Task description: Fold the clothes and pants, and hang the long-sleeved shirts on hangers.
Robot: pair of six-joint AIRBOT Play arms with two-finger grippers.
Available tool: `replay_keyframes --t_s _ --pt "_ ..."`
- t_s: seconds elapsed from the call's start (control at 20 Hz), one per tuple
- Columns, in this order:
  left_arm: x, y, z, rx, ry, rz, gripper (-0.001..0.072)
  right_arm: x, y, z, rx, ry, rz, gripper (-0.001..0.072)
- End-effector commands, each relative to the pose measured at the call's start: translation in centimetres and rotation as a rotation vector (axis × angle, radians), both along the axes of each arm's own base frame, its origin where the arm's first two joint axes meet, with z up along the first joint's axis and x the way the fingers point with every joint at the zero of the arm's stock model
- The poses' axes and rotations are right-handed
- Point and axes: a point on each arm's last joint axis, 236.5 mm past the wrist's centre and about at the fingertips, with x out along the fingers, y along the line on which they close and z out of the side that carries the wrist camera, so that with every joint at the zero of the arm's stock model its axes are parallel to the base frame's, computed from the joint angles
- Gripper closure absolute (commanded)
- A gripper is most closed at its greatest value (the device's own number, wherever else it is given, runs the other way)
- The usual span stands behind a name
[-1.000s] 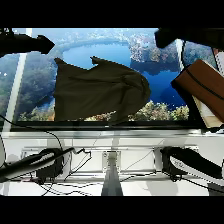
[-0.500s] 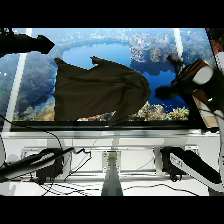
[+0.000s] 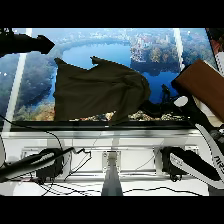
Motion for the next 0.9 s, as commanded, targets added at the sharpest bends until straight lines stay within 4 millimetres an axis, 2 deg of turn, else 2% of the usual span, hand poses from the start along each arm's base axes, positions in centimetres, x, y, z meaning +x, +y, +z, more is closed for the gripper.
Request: replay_keyframes --t_s 0.0,0.1,0.15,0.2,0.25,0.3,0.35,0.4,0.5,0.55,0.6,0.65,0.75,0.85 --pt "-1.4 -0.7 -1.2 -0.006 0.075 -0.041 0.0015 0.1 1.5 -2.3 0.001 0.031 -0.051 0.0214" --pt "-2.6 -1.2 -2.0 -0.008 0.131 -0.07 0.0016 1.1 2.0 -3.0 -0.011 0.001 -0.084 0.0344" --pt "-2.7 -1.2 -2.1 -0.009 0.135 -0.073 0.0016 2.0 1.8 -2.9 -0.023 -0.03 -0.1 0.0386" --pt "-2.7 -1.1 -2.1 -0.008 0.136 -0.072 0.0018 2.6 1.7 -2.7 -0.029 -0.052 -0.101 0.0465" --pt "-2.7 -1.1 -2.1 -0.009 0.136 -0.071 0.0051 3.1 1.6 -2.3 -0.036 -0.073 -0.087 0.0557" --pt "-2.7 -0.9 -2.0 -0.008 0.136 -0.066 0.021 3.7 1.7 -1.7 -0.048 -0.104 -0.045 0.0692" --pt "-2.8 -0.3 -2.0 -0.011 0.142 -0.051 0.0397 4.4 1.4 -0.9 -0.074 -0.139 -0.001 0.0694" --pt "-2.9 0.5 -2.0 -0.014 0.149 -0.033 0.0477 5.1 1.0 0.0 -0.109 -0.178 0.049 0.0694" --pt "-3.8 3.1 -2.5 -0.021 0.195 0.006 0.0491 6.7 -1.0 2.6 -0.216 -0.269 0.163 0.0694" --pt "-4.8 4.4 -3.2 -0.029 0.243 0.021 0.0548 7.4 -2.6 4.3 -0.279 -0.305 0.209 0.0694" --pt "-6.2 5.9 -4.2 -0.044 0.305 0.04 0.067 7.8 -4.2 5.8 -0.332 -0.326 0.237 0.0694" --pt "-7.8 7.2 -5.7 -0.068 0.379 0.06 0.0692 8.0 -5.9 7.4 -0.383 -0.337 0.256 0.0694" --pt "-10.8 9.3 -9.5 -0.148 0.521 0.135 0.0692 7.9 -8.6 9.6 -0.454 -0.337 0.265 0.0694" --pt "-14.4 9.8 -14.6 -0.246 0.675 0.201 0.0692 7.8 -9.4 10.4 -0.47 -0.343 0.254 0.0694"
